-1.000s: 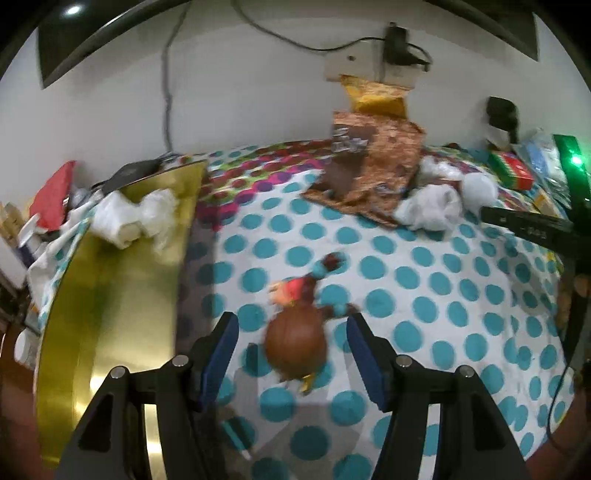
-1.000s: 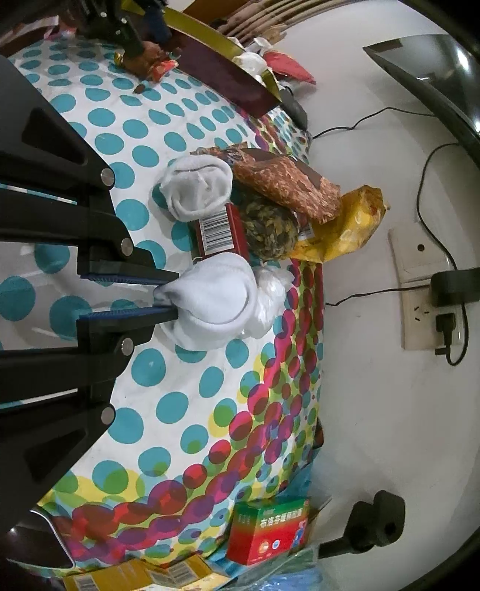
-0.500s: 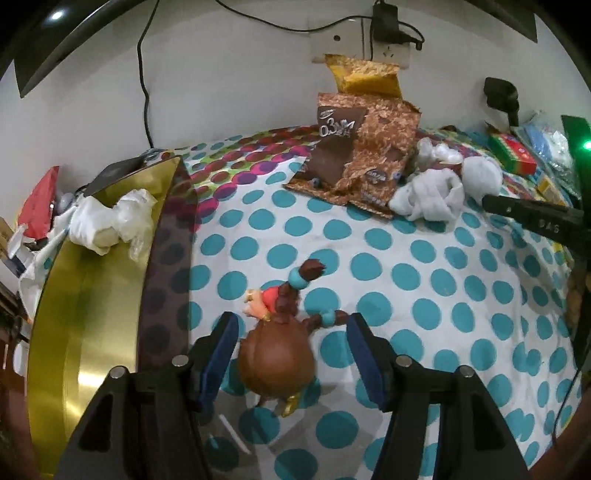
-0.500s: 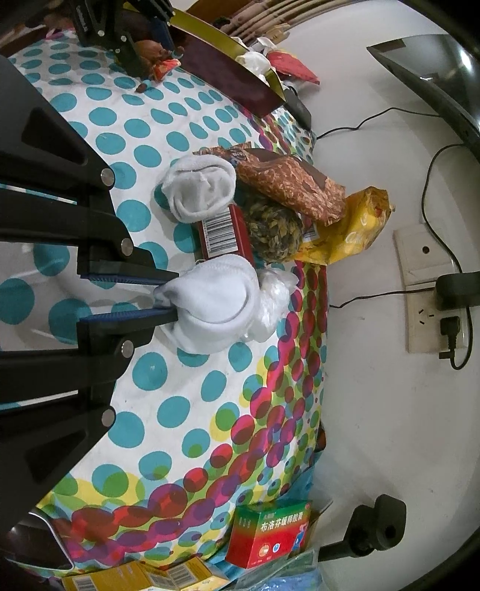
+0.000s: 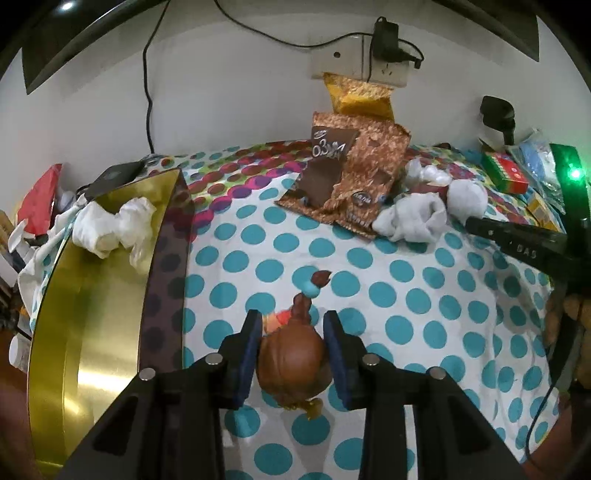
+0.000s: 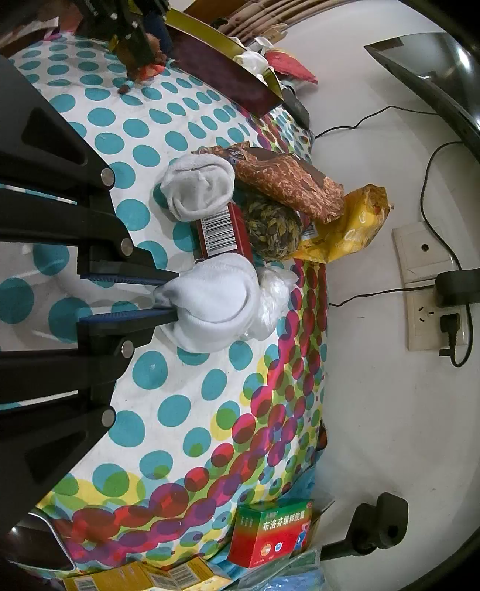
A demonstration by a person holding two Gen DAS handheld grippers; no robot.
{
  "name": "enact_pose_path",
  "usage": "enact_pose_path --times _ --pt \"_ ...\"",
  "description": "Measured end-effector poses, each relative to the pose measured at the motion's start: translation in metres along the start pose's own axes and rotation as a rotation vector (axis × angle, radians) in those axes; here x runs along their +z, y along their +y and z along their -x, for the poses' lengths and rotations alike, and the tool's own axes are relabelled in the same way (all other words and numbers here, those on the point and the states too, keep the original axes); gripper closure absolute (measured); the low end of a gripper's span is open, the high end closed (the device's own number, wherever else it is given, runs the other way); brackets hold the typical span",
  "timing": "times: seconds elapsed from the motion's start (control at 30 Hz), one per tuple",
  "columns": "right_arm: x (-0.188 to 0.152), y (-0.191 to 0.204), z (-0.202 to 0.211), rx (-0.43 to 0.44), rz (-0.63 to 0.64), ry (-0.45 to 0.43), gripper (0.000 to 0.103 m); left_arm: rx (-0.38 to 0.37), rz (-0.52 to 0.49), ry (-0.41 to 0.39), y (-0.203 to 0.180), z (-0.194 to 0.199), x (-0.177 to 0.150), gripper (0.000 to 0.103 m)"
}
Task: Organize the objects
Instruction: 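Carry the doll figurine with the left tool toward the gold tray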
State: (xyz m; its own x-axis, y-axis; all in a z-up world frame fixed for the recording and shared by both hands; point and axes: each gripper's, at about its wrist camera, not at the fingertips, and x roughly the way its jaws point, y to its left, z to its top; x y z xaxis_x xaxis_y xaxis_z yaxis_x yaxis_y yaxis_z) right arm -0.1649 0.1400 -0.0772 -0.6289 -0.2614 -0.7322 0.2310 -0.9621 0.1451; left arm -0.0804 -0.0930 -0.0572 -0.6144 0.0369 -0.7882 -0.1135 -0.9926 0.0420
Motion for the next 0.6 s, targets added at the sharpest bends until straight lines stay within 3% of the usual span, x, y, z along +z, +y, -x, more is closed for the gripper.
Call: enact_pose_path --times 0.6 --pt "0.000 -0.001 0.000 0.002 -0.006 -0.002 0.089 0.016 0.018 -0.062 0.009 0.028 0.027 0.068"
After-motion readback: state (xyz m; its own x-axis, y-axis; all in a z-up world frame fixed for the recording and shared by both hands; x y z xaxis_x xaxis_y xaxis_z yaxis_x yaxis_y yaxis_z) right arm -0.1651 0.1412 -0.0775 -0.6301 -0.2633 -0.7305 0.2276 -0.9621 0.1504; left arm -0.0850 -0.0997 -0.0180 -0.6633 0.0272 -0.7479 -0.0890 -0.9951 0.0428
